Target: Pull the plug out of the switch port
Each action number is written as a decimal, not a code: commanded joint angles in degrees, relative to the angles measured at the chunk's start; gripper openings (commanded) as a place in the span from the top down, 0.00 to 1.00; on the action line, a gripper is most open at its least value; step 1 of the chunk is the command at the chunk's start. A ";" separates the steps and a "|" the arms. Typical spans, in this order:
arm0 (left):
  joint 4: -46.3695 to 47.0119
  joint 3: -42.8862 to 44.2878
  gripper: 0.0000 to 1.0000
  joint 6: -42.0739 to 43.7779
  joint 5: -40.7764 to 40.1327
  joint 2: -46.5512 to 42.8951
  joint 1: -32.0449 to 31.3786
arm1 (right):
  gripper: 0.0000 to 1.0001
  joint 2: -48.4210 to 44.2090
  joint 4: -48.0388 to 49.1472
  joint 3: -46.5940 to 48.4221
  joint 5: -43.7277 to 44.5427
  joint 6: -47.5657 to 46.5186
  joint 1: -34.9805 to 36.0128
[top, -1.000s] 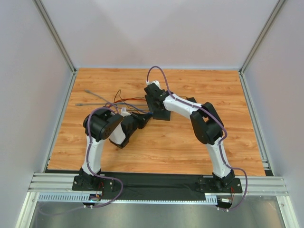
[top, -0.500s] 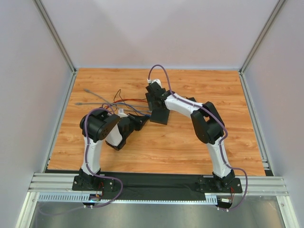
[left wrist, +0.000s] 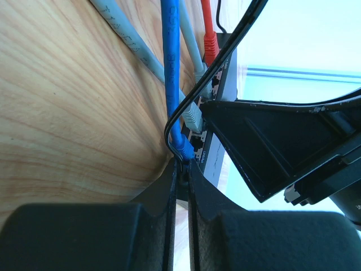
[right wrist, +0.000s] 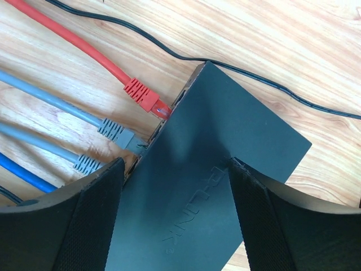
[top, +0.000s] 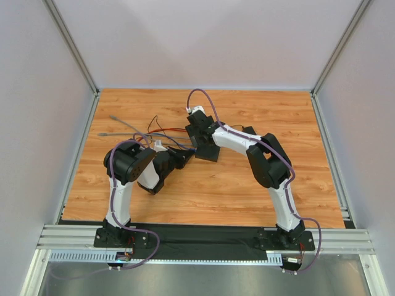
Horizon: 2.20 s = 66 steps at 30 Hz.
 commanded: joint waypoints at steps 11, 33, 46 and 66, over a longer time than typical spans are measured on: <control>0.37 1.31 1.00 4.43 -1.97 -0.34 0.00 | 0.22 -7.32 0.25 -8.96 -10.31 -2.72 0.64; 1.07 1.22 1.00 3.73 -2.32 -0.08 -0.08 | 0.24 -4.96 -7.82 -7.73 -7.25 -4.04 1.26; 2.83 -0.80 1.00 5.22 -1.19 -1.74 3.08 | 0.24 -3.72 -9.59 -9.75 -2.76 -8.69 1.17; -20.42 -1.78 1.00 25.93 0.05 -30.81 3.52 | 0.22 -6.53 -2.04 -12.74 -9.96 -5.36 -0.67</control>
